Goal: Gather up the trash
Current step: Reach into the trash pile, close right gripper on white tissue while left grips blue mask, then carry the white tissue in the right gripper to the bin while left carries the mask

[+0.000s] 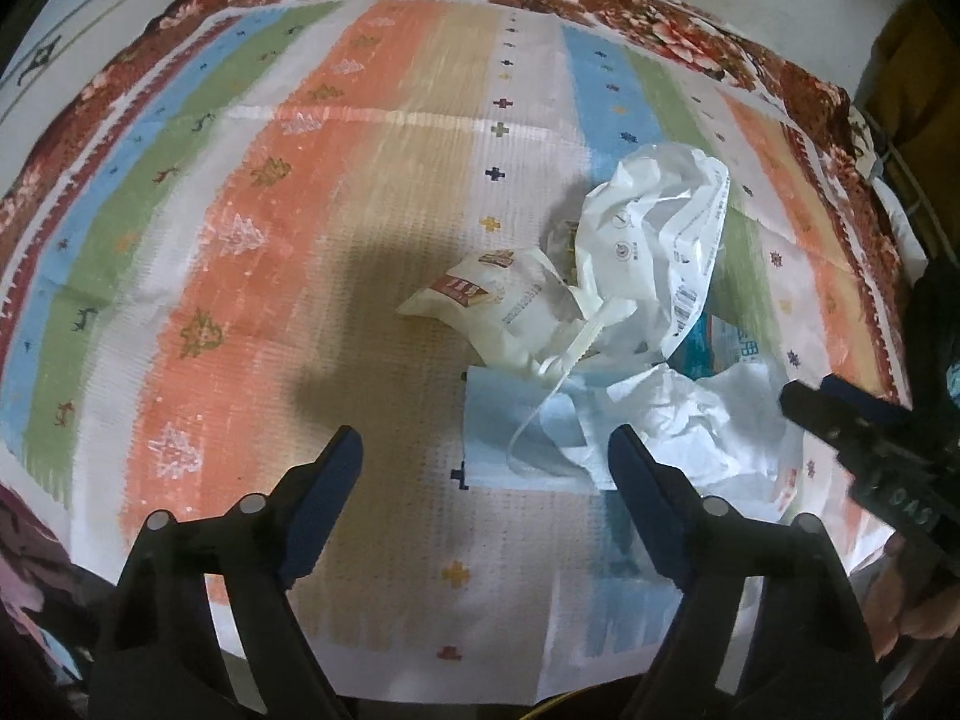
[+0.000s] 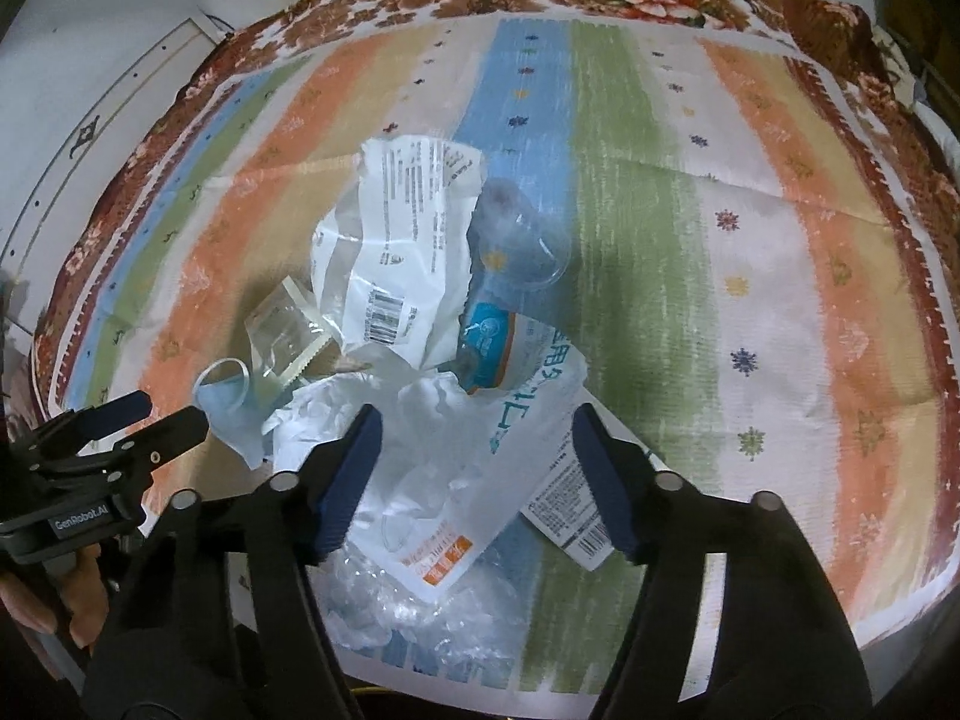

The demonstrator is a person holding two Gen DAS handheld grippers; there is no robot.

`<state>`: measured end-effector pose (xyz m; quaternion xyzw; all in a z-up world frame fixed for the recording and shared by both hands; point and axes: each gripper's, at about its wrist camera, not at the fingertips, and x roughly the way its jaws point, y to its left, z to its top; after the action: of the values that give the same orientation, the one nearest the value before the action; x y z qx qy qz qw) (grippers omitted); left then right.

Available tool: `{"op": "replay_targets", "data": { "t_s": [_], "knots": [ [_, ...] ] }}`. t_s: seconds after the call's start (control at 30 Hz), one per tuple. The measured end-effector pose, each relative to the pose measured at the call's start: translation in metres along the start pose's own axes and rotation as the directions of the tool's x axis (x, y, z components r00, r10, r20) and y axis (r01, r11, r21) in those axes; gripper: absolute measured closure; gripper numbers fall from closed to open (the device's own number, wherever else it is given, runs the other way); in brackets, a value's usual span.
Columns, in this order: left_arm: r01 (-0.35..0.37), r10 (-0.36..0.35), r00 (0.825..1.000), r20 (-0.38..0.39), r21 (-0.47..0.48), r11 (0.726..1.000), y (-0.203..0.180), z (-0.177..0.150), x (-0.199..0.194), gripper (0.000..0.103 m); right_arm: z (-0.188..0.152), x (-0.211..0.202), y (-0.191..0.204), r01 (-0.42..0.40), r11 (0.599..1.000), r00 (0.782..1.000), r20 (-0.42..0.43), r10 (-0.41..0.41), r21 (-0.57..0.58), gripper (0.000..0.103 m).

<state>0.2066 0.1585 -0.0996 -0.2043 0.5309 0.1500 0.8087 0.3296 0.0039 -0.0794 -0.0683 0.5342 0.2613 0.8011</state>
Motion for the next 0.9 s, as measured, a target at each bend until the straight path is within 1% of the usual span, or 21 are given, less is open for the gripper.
{"op": "replay_targets", "data": {
  "t_s": [0.03, 0.1, 0.13, 0.17, 0.2, 0.23, 0.27, 0.33, 0.37, 0.47, 0.53, 0.6, 0.9],
  "knots": [
    [0.011, -0.011, 1.0, -0.006, 0.001, 1.0, -0.001, 0.001, 0.002, 0.025, 0.0, 0.004, 0.001, 0.007, 1.0, 1.0, -0.012, -0.007, 0.004, 0.05],
    [0.034, -0.034, 0.999, -0.019, -0.002, 0.999, -0.002, 0.002, 0.006, 0.029, 0.0, 0.01, 0.001, 0.012, 1.0, 1.0, -0.025, -0.012, 0.008, 0.051],
    [0.038, -0.038, 0.999, -0.028, -0.005, 0.999, -0.002, 0.003, 0.009, 0.033, 0.0, 0.012, 0.001, 0.01, 1.0, 1.0, -0.03, -0.01, 0.01, 0.052],
    [0.035, -0.035, 0.999, -0.035, -0.002, 0.999, -0.003, 0.002, 0.011, 0.042, 0.0, 0.014, 0.001, 0.006, 1.0, 0.999, -0.034, -0.006, 0.011, 0.057],
    [0.03, -0.03, 0.999, -0.038, 0.004, 1.0, -0.004, 0.002, 0.012, 0.047, 0.0, 0.016, 0.003, 0.0, 1.0, 0.999, -0.041, 0.0, 0.008, 0.06],
    [0.031, -0.03, 0.999, -0.045, 0.015, 0.999, -0.005, 0.001, 0.013, 0.06, -0.001, 0.018, 0.004, -0.001, 1.0, 0.999, -0.048, 0.001, 0.003, 0.067],
    [0.039, -0.038, 0.998, -0.054, 0.016, 0.999, -0.005, 0.0, 0.014, 0.07, -0.002, 0.019, 0.005, -0.001, 1.0, 0.999, -0.054, 0.001, -0.004, 0.072],
    [0.056, -0.055, 0.996, -0.066, 0.009, 0.998, -0.002, 0.0, 0.013, 0.096, -0.002, 0.019, 0.009, -0.001, 1.0, 0.998, -0.058, 0.0, -0.016, 0.088],
    [0.052, -0.051, 0.997, -0.064, 0.016, 0.999, -0.002, 0.0, 0.011, 0.1, -0.003, 0.018, 0.01, -0.006, 1.0, 0.998, -0.057, 0.005, -0.017, 0.093],
    [0.017, -0.015, 0.999, -0.038, 0.047, 0.999, -0.002, 0.001, -0.002, 0.102, -0.004, 0.009, 0.012, -0.041, 0.999, 0.998, -0.04, 0.04, -0.023, 0.096],
    [0.036, -0.034, 0.999, -0.027, 0.051, 0.998, 0.0, 0.001, -0.014, 0.102, -0.006, 0.002, 0.015, -0.061, 0.998, 0.998, -0.03, 0.06, -0.029, 0.098],
    [0.039, -0.039, 0.999, -0.012, 0.062, 0.997, 0.001, 0.001, -0.025, 0.102, -0.007, -0.008, 0.017, -0.074, 0.997, 0.997, -0.017, 0.074, -0.038, 0.099],
    [0.048, -0.05, 0.999, 0.019, 0.078, 0.996, 0.004, -0.011, -0.057, 0.102, -0.024, -0.051, 0.018, -0.085, 0.995, 0.995, 0.038, 0.087, -0.061, 0.1]
  ]
}}
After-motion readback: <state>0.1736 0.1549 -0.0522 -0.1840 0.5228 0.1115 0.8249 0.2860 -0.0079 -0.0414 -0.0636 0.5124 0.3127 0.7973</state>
